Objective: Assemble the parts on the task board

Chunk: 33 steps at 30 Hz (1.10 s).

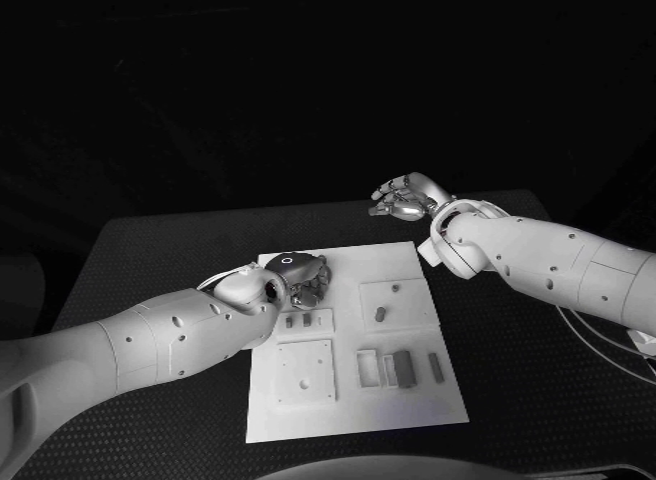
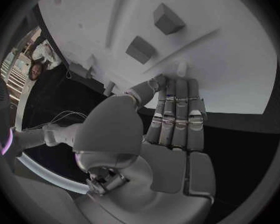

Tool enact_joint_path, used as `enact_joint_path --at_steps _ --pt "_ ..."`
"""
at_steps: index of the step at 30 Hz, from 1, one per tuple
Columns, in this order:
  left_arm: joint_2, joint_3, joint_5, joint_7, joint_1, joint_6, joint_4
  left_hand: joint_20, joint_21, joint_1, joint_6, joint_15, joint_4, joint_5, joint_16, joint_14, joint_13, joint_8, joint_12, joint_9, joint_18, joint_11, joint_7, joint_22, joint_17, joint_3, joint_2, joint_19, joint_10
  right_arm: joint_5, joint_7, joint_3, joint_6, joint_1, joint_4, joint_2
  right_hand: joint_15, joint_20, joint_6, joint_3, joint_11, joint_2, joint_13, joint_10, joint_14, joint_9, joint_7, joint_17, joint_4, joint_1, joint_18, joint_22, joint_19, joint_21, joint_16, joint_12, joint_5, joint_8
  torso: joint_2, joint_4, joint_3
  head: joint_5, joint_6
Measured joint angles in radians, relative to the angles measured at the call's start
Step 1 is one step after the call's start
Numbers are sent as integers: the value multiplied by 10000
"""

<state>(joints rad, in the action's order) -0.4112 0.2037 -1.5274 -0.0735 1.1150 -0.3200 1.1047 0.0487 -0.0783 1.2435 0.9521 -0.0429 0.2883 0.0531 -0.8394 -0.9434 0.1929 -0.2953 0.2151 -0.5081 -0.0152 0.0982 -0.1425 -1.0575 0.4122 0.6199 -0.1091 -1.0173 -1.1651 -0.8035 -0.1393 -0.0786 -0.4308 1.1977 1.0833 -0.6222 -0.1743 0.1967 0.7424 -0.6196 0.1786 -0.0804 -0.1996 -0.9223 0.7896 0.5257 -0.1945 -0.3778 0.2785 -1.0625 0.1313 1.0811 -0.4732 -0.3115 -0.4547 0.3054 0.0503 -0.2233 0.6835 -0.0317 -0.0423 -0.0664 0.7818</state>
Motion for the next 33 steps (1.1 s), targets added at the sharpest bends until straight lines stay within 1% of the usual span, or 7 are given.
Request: enact_joint_path --at_steps 6,9,12,16,21,27,33 --pt "13 -2 -18 31 -1 24 -33 -1 -1 -57 0 0 0 0 0 0 6 0 -25 11 0 35 0 -6 20 0 49 1 -35 0 10 -3 88 0 -8 8 1 0 0 27 0 0 51 0 0 -15 0 12 -27 0 1 11 0 5 39 0 0 0 0 -1 4 -3 15" --pt "18 1 -22 49 0 33 -58 -2 -1 -111 0 0 0 0 52 0 5 0 -68 23 -1 34 0 -5 34 0 -5 2 -35 0 11 -2 114 -1 -10 14 0 -1 0 27 0 -18 73 0 0 -26 0 13 -27 18 1 11 0 44 39 0 0 0 0 -2 1 -4 32" --pt "25 82 -25 75 34 27 -74 -2 0 -165 0 0 -5 0 51 0 2 0 -113 27 -1 33 0 1 48 -5 29 2 -36 0 12 -2 131 -1 -3 14 1 0 0 27 0 -40 90 1 0 -36 0 13 -27 41 1 22 0 43 76 0 0 0 0 -2 0 0 42" --pt "47 139 -27 105 59 -2 -105 -2 -1 -165 0 0 -28 0 75 0 -4 0 -139 34 -2 17 0 2 55 -28 29 2 -52 1 12 0 143 -2 9 10 1 0 0 27 0 -40 101 1 -1 -35 0 23 -27 40 1 22 0 43 76 -15 0 0 1 0 -5 3 49" --pt "64 141 -32 118 47 -37 -131 32 -2 -164 35 1 -10 0 90 0 -11 1 -139 34 0 0 -36 -4 61 -45 29 -33 -69 1 13 0 152 -2 15 6 1 -1 1 27 0 -40 112 1 -1 -47 0 23 -27 41 1 22 0 43 76 -39 0 0 5 3 -4 -2 62" --pt "78 139 -40 122 37 -62 -149 36 -2 -218 93 34 1 0 120 -43 -17 -40 -197 47 -1 32 22 -15 100 -56 82 -37 -107 1 15 -3 161 -2 18 7 1 -1 1 27 0 -40 125 1 -1 -46 0 23 -27 40 0 31 0 78 76 -38 0 -8 1 3 0 -18 81" --pt "76 143 -42 138 25 -109 -180 143 -1 -321 309 108 -25 0 148 -287 -36 -135 -303 58 -1 -54 123 -42 202 -82 185 -213 -375 1 17 -2 167 -2 19 9 1 -1 1 27 0 -40 136 1 -1 -46 0 23 -27 40 1 31 -1 78 76 -38 0 -35 -6 3 0 -21 82"
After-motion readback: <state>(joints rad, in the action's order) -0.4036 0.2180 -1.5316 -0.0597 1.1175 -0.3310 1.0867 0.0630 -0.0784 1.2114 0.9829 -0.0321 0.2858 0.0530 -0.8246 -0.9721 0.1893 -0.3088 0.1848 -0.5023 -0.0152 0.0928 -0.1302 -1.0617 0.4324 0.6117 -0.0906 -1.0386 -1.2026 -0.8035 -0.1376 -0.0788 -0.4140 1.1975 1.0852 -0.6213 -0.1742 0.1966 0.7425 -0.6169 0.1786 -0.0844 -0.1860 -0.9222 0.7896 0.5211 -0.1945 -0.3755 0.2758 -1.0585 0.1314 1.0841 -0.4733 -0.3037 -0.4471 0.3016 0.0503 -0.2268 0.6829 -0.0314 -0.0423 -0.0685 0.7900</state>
